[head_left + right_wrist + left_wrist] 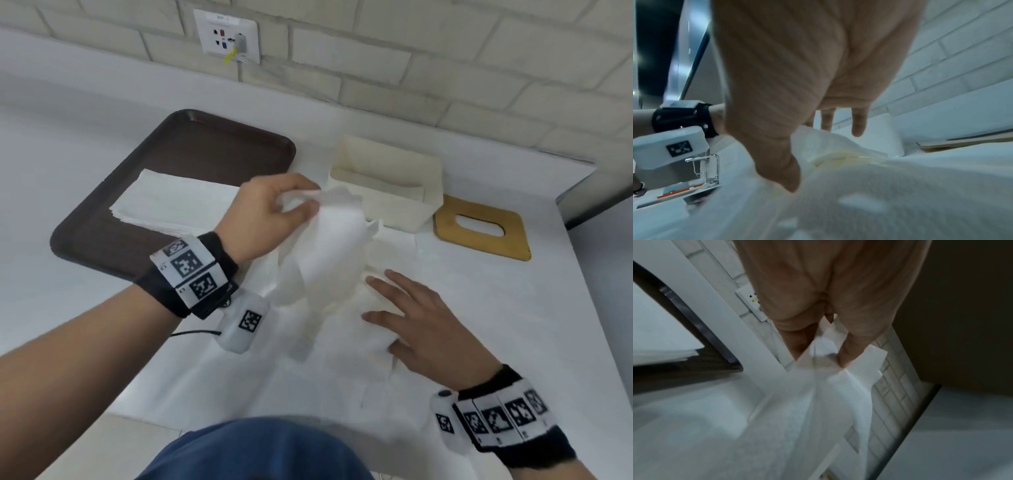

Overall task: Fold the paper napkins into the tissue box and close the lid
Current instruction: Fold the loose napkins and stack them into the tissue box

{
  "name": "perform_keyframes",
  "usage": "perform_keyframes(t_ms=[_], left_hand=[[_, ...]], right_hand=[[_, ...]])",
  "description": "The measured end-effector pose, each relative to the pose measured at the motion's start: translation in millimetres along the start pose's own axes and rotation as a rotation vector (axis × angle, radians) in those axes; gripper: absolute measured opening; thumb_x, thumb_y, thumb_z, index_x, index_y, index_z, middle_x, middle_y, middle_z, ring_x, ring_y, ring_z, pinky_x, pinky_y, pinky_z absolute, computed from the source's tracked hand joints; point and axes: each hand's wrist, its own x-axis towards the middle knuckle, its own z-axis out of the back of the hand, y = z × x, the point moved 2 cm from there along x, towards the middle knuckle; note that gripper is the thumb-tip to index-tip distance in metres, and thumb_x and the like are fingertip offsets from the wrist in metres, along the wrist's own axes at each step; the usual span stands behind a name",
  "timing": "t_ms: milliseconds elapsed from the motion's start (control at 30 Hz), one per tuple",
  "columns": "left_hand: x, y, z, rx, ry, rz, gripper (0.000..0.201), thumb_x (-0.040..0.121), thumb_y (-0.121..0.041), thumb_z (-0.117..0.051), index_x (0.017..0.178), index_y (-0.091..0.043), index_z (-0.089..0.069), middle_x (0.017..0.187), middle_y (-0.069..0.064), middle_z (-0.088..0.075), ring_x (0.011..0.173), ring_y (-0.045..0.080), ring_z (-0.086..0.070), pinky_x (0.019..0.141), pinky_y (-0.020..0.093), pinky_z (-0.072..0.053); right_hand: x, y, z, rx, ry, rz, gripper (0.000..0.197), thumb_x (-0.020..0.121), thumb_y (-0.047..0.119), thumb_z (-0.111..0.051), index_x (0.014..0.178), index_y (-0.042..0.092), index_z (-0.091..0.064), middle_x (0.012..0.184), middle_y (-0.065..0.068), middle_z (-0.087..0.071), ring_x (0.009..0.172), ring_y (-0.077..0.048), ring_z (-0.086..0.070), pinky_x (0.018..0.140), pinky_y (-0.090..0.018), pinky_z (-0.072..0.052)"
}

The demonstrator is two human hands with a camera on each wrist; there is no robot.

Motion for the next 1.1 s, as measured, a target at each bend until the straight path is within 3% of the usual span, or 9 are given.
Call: perform_keyframes(t_ms=[100,267,433,567,700,833,900,1000,1100], left_hand=[[1,-6,13,-0.125,-0.072,-0.016,0.03,0.086,-0.023,-0.082,0.113,-0.025,-0.07,0.106,-0.008,-0.075,0.094,0.016,-0.072,0.086,0.043,-0.061],[-1,-14,24,-0.261,-0.145,-0.032,0.042,0.083,-0.011,-0.086,0.114,-0.017,-0.059,0.101,0.008,-0.076,0.078,0.024,-0.073,0.071,0.039,-0.062],[-1,-20,43,-0.205,-0.213,-0.125,0.019,0.091,-0.02,-0.08,0.106,-0.015,-0.07,0.101,0.0,-0.076,0.094,0.02,-0.073,0.086,0.055,-0.059],[-4,-22,63,-0.139,-0.222,-0.19,0.01,0.097,-0.017,-0.072,0.106,-0.015,-0.072,0.103,0.002,-0.076,0.095,0.029,-0.071,0.084,0.054,-0.057],[-9,-20,81,-0.123,-0.223,-0.224,0.011,0.097,-0.012,-0.07,0.104,-0.02,-0.071,0.101,-0.01,-0.075,0.094,0.022,-0.07,0.084,0.044,-0.058],[-15,-13,92,-0.102,-0.186,-0.217,0.017,0.097,-0.007,-0.07,0.102,-0.023,-0.07,0.096,-0.024,-0.072,0.09,0.003,-0.067,0.082,0.023,-0.053],[-18,-7,96,-0.078,-0.196,-0.222,0.013,0.097,-0.007,-0.071,0.101,-0.02,-0.072,0.096,-0.02,-0.073,0.089,0.011,-0.068,0.08,0.028,-0.053],[-21,1,102,-0.085,-0.261,-0.213,0.017,0.097,-0.009,-0.072,0.102,-0.025,-0.073,0.097,-0.019,-0.074,0.093,0.011,-0.069,0.085,0.028,-0.053],[-22,12,106,-0.212,-0.317,-0.153,0.021,0.095,-0.015,-0.075,0.109,-0.03,-0.072,0.105,-0.012,-0.076,0.096,0.018,-0.073,0.089,0.04,-0.059]], right_hand=[[5,-3,4,-0.03,-0.156,0.063,0.033,0.077,0.019,-0.064,0.107,0.031,-0.069,0.142,0.005,-0.06,0.142,-0.021,-0.046,0.112,-0.049,-0.032],[12,0,-6,-0.101,0.002,0.05,0.095,0.047,0.002,-0.064,0.137,0.032,-0.054,0.14,0.007,-0.058,0.133,-0.018,-0.049,0.115,-0.048,-0.031],[16,9,2,0.096,-0.197,0.035,0.044,0.072,0.014,-0.048,0.104,0.029,-0.075,0.108,0.019,-0.069,0.106,-0.007,-0.063,0.108,-0.04,-0.031],[22,5,28,0.503,-0.374,-0.15,0.037,0.08,0.003,-0.076,0.102,0.033,-0.078,0.109,0.023,-0.072,0.108,-0.004,-0.065,0.093,-0.039,-0.052],[55,-1,40,0.048,-0.232,-0.062,0.032,0.067,0.014,-0.091,0.082,0.04,-0.08,0.165,0.003,-0.03,0.156,-0.031,-0.012,0.118,-0.054,-0.025],[102,-7,29,0.069,-0.009,-0.113,0.036,0.076,0.006,-0.081,0.084,0.042,-0.078,0.172,0.003,0.0,0.157,-0.027,0.016,0.124,-0.043,-0.014],[121,-12,27,0.269,0.073,-0.262,0.049,0.081,-0.008,-0.067,0.087,0.04,-0.077,0.171,0.005,-0.01,0.158,-0.019,-0.003,0.118,-0.026,-0.019],[135,-18,23,0.384,0.045,-0.288,0.037,0.081,-0.005,-0.071,0.085,0.031,-0.076,0.14,0.005,-0.06,0.132,-0.016,-0.054,0.101,-0.01,-0.037],[133,-21,17,0.42,-0.061,-0.324,0.04,0.08,-0.007,-0.068,0.081,0.033,-0.076,0.105,0.017,-0.071,0.102,-0.008,-0.066,0.097,-0.026,-0.052]])
